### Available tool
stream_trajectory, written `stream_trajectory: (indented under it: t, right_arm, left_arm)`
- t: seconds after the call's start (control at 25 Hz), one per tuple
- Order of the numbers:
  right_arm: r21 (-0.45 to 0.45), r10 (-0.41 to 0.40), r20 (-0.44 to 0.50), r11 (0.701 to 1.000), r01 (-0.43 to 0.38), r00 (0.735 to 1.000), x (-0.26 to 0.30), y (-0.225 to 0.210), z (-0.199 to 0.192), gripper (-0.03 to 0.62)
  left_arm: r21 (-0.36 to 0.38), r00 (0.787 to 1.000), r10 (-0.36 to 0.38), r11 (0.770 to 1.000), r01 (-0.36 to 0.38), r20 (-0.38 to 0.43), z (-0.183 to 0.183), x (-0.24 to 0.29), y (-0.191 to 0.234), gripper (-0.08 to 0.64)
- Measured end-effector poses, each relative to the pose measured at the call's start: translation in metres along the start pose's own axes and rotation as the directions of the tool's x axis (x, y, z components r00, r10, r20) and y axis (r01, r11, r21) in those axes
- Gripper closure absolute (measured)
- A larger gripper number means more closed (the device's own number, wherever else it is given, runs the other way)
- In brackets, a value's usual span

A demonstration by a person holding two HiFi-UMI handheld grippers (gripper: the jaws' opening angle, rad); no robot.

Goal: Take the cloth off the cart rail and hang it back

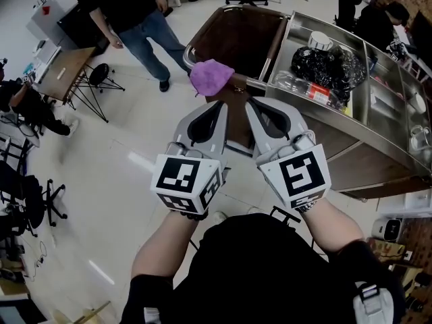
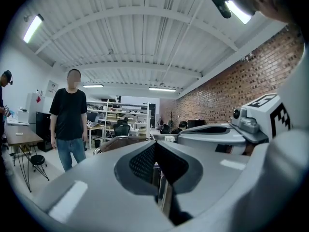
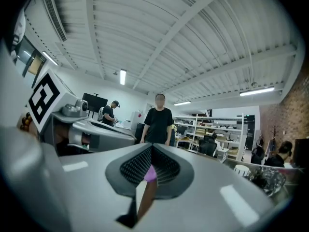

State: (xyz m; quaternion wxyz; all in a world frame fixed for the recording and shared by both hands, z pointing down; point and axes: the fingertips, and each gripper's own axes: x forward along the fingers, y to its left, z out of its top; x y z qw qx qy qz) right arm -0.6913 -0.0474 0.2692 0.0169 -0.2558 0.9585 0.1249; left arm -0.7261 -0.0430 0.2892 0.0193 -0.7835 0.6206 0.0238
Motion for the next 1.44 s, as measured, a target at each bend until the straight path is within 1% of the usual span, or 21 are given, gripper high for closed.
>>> stream_trajectory:
  t: [0.12,0.28,0.36,0.4,0.48,0.52,0.6,0.76,1.16,1.2,1.28,1.32,1.36,1.44]
  right_arm:
    - [-0.002,-0.013,0.0,1.0,0.013,1.0,0.001,0.006,0.005,0.592]
    - [0.022,-0.029,-0.056,0.999,0.03,0.998,0.0,0.016,0.007,0.592]
    - [-0.01,-0.032,-0.021,0.999,0.032,0.999,0.002,0.019,0.011,0.592]
    - [-0.01,-0.036,-0.025,0.999,0.036,0.999,0.002,0.02,0.011,0.592]
    - [0.041,-0.051,-0.111,0.998,0.056,0.993,-0.003,0.024,0.004,0.592]
    - [0.057,-0.055,-0.14,0.996,0.063,0.989,-0.004,0.025,0.001,0.592]
    - [0.045,-0.056,-0.127,0.997,0.062,0.99,-0.003,0.026,0.001,0.592]
    - [0.072,-0.063,-0.179,0.994,0.077,0.982,-0.005,0.028,-0.006,0.592]
    - [0.064,-0.071,-0.185,0.994,0.084,0.98,-0.005,0.041,0.006,0.592]
    - [0.051,-0.071,-0.166,0.995,0.081,0.984,-0.004,0.04,0.008,0.592]
    - [-0.007,-0.066,-0.079,0.998,0.065,0.995,0.0,0.037,0.014,0.592]
    - [-0.02,-0.064,-0.06,0.998,0.063,0.996,0.001,0.036,0.016,0.592]
    - [-0.008,-0.066,-0.078,0.998,0.065,0.995,0.0,0.036,0.013,0.592]
    - [0.041,-0.073,-0.152,0.996,0.08,0.986,-0.004,0.038,0.005,0.592]
  left_arm:
    - [0.003,1.0,-0.015,1.0,0.015,-0.002,0.003,-0.004,0.002,0.563]
    - [0.005,0.999,-0.033,0.999,0.033,0.002,0.009,-0.011,0.005,0.562]
    - [0.006,0.999,-0.041,0.999,0.041,0.004,0.011,-0.013,0.005,0.563]
    - [0.005,0.999,-0.046,0.999,0.045,0.004,0.011,-0.014,0.005,0.563]
    - [0.004,0.999,-0.052,0.999,0.052,0.004,0.011,-0.015,0.006,0.561]
    - [0.003,0.998,-0.055,0.998,0.055,0.003,0.01,-0.015,0.006,0.562]
    - [0.002,0.998,-0.059,0.998,0.059,0.001,0.008,-0.015,0.007,0.562]
    - [0.001,0.998,-0.062,0.998,0.062,0.001,0.006,-0.014,0.008,0.562]
    - [-0.003,0.997,-0.073,0.997,0.073,0.004,0.014,-0.028,0.01,0.561]
    - [-0.002,0.997,-0.074,0.997,0.074,0.004,0.014,-0.027,0.01,0.561]
    - [0.0,0.997,-0.074,0.997,0.074,0.005,0.012,-0.026,0.01,0.561]
    - [0.001,0.997,-0.075,0.997,0.075,0.005,0.011,-0.026,0.01,0.562]
    - [0.001,0.997,-0.075,0.997,0.075,0.005,0.011,-0.026,0.01,0.563]
    - [0.001,0.997,-0.076,0.997,0.076,0.005,0.009,-0.025,0.009,0.562]
